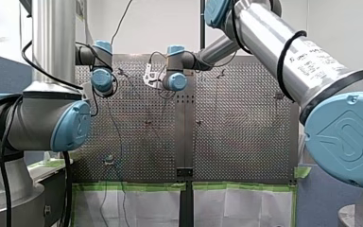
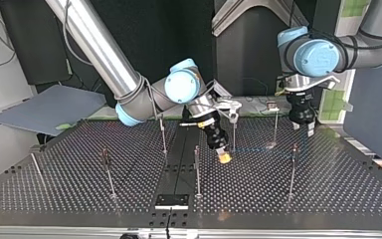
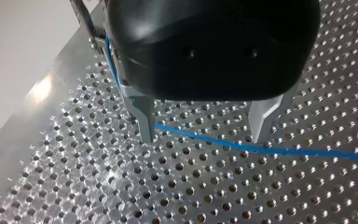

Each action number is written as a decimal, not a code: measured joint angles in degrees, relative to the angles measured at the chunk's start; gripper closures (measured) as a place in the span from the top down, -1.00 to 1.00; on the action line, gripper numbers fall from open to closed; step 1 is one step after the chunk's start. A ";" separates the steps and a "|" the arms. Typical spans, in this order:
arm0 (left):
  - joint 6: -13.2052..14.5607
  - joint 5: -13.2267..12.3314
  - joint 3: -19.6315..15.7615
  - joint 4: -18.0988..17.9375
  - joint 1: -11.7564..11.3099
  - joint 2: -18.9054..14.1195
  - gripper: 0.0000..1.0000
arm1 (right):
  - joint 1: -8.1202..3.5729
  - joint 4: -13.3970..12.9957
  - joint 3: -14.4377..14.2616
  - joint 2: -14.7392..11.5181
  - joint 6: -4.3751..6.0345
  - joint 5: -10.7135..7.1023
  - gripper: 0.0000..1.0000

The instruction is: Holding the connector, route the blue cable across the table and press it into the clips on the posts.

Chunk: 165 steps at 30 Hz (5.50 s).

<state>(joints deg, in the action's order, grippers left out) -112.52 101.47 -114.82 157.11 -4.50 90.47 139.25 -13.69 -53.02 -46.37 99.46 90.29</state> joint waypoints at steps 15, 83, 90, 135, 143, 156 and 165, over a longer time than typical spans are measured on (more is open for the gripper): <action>2.66 -0.24 -1.38 2.50 1.90 -7.62 1.00 | 0.04 3.94 2.23 -0.08 -1.16 2.49 -1.00; 18.01 1.71 11.11 -7.88 11.99 6.20 1.00 | -0.78 7.62 4.89 -0.45 -1.36 3.24 -1.00; 17.50 1.70 11.79 -8.60 11.54 9.00 1.00 | -0.78 7.59 4.89 -0.44 -1.36 3.31 -1.00; 17.39 5.82 3.56 -8.80 12.35 9.58 -1.00 | -0.79 8.77 -2.02 -0.25 -1.36 4.90 -1.00; 17.18 5.55 -0.68 -11.79 12.45 9.73 -1.00 | -0.59 9.54 -6.06 -0.26 -1.40 4.91 -1.00; 17.33 4.30 -2.65 -13.59 13.39 14.91 -1.00 | -0.52 9.68 -12.19 -0.26 -1.90 5.00 -1.00; 16.84 4.12 -3.21 -14.85 13.30 17.26 -1.00 | -0.84 9.62 -14.17 -0.21 -2.02 4.93 -1.00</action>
<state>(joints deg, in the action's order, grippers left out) -95.69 105.59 -118.04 142.26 8.80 107.73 138.41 -4.08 -67.19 -46.58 97.44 95.22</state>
